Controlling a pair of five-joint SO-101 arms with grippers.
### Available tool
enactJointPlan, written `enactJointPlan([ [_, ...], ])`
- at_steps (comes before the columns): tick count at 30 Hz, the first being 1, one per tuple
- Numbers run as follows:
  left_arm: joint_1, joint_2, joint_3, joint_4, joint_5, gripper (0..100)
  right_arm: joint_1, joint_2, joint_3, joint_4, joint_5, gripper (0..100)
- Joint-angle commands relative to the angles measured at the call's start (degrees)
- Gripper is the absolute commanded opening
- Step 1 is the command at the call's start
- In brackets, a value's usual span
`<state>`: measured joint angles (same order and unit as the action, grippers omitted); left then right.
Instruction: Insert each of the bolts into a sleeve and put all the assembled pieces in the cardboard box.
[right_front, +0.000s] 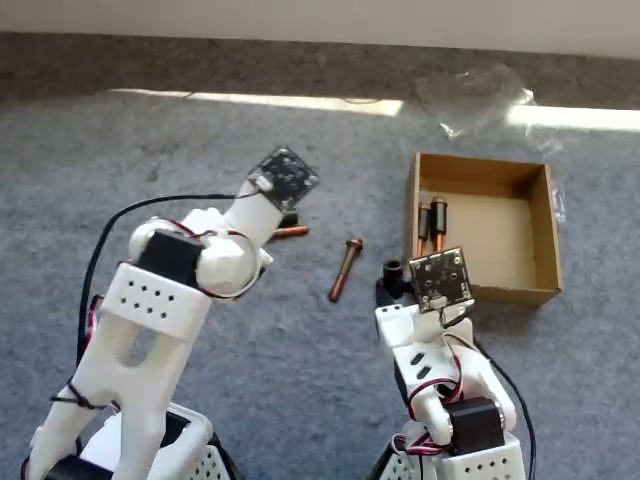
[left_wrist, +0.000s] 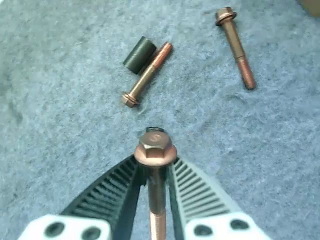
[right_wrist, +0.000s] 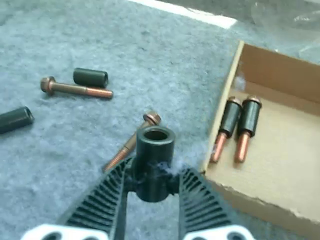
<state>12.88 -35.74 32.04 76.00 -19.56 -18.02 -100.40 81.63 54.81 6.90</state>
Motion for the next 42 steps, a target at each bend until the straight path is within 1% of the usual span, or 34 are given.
enactJointPlan([
  [1,-2.24,-5.41,2.15,-2.11,-0.35,0,-1.27,-0.22,-0.84,-7.43,0.00,0.5],
  [5,-2.42,-9.71,5.32,-4.13,-0.35,0,-2.24,-0.04,-0.84,-12.62,0.00,0.5],
  [9,-4.62,-15.34,8.75,-7.12,-0.35,0,-8.40,-0.04,-0.84,-14.90,0.00,0.5],
  [11,-6.37,-18.15,10.15,-7.38,-0.35,0,-11.03,-0.04,-0.75,-16.75,0.00,0.5],
  [15,-8.66,-22.64,13.05,-7.38,-0.35,0,-13.76,0.04,-0.75,-22.46,0.00,0.5],
  [21,-8.84,-26.24,15.25,-7.38,-0.18,0,-14.11,-0.04,1.27,-24.75,-0.18,0.5],
  [29,-8.84,-26.86,15.25,-7.38,0.00,0,-14.20,-0.48,13.76,-37.76,-0.09,0.5],
  [34,-8.84,-26.86,15.25,-7.47,0.00,1,-14.20,-0.48,17.19,-40.92,-0.53,0.5],
  [35,-8.84,-26.86,15.25,-7.82,0.00,1,-14.37,-0.48,17.27,-41.63,-1.14,0.5],
  [40,-8.84,-26.86,15.34,-8.70,0.00,1,-14.81,-0.48,17.27,-43.47,-12.40,0.5],
  [42,-8.84,-26.86,15.34,-9.49,0.00,1,-14.99,-0.48,17.27,-43.47,-13.10,0.5],
])
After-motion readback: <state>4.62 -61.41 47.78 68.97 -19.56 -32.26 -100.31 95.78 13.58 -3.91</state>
